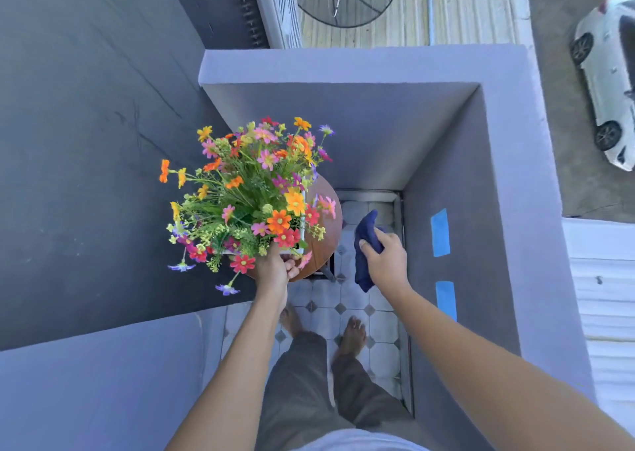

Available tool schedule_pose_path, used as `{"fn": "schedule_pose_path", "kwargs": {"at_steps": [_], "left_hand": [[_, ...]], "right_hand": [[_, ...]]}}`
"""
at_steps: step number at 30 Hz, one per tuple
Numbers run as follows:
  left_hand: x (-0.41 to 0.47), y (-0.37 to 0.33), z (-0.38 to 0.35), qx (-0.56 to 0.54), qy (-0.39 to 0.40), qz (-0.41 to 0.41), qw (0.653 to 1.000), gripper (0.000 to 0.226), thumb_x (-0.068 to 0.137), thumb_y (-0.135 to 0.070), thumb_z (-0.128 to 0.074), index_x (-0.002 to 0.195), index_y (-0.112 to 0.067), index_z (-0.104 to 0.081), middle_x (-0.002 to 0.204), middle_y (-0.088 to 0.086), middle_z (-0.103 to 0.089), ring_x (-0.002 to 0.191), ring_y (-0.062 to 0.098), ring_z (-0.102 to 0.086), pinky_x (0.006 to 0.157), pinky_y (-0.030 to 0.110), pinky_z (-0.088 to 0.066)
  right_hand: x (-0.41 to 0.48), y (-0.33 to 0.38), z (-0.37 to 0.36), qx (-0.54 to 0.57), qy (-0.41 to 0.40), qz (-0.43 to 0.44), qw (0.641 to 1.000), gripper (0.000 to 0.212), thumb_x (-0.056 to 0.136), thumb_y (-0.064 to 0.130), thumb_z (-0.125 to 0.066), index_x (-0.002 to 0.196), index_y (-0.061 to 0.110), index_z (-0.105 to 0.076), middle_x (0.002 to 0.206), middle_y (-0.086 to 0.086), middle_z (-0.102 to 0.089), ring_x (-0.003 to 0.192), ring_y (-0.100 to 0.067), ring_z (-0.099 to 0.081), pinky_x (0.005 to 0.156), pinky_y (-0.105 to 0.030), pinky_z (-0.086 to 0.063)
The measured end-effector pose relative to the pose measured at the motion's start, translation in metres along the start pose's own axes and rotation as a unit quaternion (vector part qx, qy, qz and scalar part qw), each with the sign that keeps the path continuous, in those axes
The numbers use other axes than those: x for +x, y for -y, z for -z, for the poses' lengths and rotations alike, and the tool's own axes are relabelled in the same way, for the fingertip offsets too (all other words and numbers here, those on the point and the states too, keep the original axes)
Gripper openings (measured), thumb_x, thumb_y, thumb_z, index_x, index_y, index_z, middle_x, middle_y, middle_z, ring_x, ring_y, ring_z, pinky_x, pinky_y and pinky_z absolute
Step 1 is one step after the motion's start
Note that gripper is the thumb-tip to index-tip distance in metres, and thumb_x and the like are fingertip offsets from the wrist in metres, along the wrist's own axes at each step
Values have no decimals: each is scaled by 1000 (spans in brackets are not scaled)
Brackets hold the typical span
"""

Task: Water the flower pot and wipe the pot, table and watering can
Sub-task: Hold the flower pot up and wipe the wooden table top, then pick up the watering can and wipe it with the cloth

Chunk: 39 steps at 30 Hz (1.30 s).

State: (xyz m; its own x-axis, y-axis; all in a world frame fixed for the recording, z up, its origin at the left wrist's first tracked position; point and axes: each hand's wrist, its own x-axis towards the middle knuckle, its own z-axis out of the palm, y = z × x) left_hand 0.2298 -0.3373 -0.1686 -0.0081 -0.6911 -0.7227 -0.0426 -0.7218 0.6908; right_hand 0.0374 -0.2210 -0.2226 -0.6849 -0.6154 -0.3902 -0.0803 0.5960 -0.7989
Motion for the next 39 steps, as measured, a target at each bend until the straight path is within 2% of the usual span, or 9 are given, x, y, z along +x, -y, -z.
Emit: {"fn": "schedule_pose_path", "kwargs": {"at_steps": [3,6,8,11,15,21,29,35,39], "left_hand": [[19,21,6,11,-14,23,1000,44,105,-14,-30,138,11,-43,78,3,-41,53,14,-36,50,31,-32],[25,29,9,18,8,14,1000,52,108,-21,-33,141,20,-32,65,0,-35,49,16,-33,64,39,-45],[20,27,10,37,7,6,999,63,110,-32,-39,137,25,-33,59,1,-39,48,17,-35,56,36,-37],[2,24,10,83,16,-13,996,58,108,-46,-42,117,9,-56,69,11,-58,48,17,-40,46,32,-29],[-24,32,11,188,89,-12,978,73,103,-53,-53,160,-15,-28,98,23,-70,68,37,-56,57,41,-41],[-88,15,0,350,205,-145,902,34,104,-36,-53,126,-12,-63,91,5,-75,81,26,-65,72,38,-48],[-239,-2,-74,294,425,-145,844,25,101,-36,-56,112,-14,-63,88,5,-68,62,17,-47,56,31,-37],[-350,53,-104,287,555,-120,771,24,100,-34,-61,107,-11,-59,83,4,-57,55,16,-39,51,30,-30],[-417,108,-108,291,628,-96,716,22,103,-32,-58,118,-16,-62,87,4,-59,52,15,-33,47,28,-25]], "right_hand": [[-23,11,8,46,-21,-23,998,22,100,28,-66,118,18,-71,112,-6,-58,102,-29,-61,93,-41,-50],[-47,26,17,100,-33,-30,994,9,99,22,-65,105,21,-72,108,-8,-60,98,-30,-62,89,-41,-51],[-62,35,20,120,-43,-38,991,9,98,19,-64,102,21,-72,107,-8,-62,98,-30,-63,88,-41,-51],[-82,47,21,148,-61,-50,986,10,99,18,-63,102,19,-73,106,-6,-66,96,-27,-66,85,-40,-53],[-117,63,26,206,-102,-58,972,11,98,16,-62,102,13,-72,97,-6,-71,91,-26,-67,80,-36,-52],[-185,89,52,275,-181,-44,943,18,97,22,-66,112,15,-74,108,-2,-73,100,-23,-70,89,-37,-55],[-312,109,171,356,-403,-20,843,22,98,30,-73,114,15,-72,104,-2,-77,99,-22,-72,83,-33,-56],[-423,88,241,382,-542,-4,749,16,98,26,-73,111,16,-73,100,-3,-74,91,-20,-69,77,-31,-54],[-487,55,261,429,-601,-2,674,23,100,21,-71,123,21,-74,114,-5,-76,105,-24,-71,87,-39,-56]]}}
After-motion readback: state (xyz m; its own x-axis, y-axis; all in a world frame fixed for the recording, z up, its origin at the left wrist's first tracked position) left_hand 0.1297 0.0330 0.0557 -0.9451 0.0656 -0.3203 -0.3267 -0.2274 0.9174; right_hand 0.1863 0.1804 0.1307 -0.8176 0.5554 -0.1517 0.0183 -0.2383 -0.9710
